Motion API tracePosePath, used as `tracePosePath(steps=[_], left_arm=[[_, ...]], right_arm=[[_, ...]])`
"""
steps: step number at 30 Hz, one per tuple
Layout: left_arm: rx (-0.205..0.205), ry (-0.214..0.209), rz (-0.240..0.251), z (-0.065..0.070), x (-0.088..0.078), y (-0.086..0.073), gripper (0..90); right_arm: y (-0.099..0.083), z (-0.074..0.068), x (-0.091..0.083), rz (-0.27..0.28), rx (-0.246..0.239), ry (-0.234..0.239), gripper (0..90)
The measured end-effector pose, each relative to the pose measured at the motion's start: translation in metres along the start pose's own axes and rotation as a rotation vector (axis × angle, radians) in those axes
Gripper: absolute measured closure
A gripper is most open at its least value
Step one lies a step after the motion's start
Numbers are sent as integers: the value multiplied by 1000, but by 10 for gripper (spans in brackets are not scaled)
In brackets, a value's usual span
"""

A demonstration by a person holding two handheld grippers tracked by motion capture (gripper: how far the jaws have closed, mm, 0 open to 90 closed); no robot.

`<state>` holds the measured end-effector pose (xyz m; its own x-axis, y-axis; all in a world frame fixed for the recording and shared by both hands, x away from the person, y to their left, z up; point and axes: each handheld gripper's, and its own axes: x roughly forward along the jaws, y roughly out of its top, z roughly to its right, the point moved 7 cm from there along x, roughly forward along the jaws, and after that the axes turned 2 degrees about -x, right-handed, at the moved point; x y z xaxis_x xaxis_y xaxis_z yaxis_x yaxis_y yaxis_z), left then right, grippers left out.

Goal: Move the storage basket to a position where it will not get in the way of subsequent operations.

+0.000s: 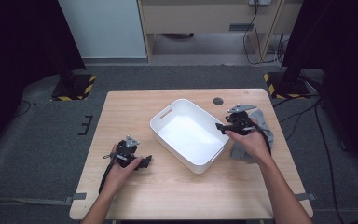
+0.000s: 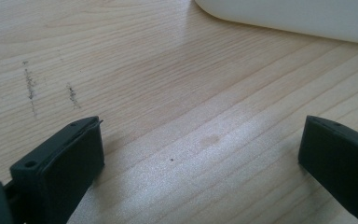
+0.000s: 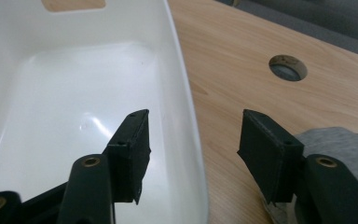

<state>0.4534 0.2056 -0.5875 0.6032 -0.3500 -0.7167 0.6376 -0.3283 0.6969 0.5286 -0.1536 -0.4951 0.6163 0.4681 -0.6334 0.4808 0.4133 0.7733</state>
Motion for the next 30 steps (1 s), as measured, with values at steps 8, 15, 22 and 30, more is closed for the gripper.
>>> tracePosePath(steps=[8,15,22,30], left_arm=[[-23,21,0,-5,-1,-1,0],[-18,17,8,-7,0,1,11],[-39,38,18,-14,-5,-2,30],[-82,21,26,-25,-12,-3,51]], right_arm=[[-2,-13,8,-28,-44,27,536],[-3,-27,4,-31,-17,42,505],[-3,-49,2,5,-29,88,484],[-1,-78,3,-3,-105,90,424]])
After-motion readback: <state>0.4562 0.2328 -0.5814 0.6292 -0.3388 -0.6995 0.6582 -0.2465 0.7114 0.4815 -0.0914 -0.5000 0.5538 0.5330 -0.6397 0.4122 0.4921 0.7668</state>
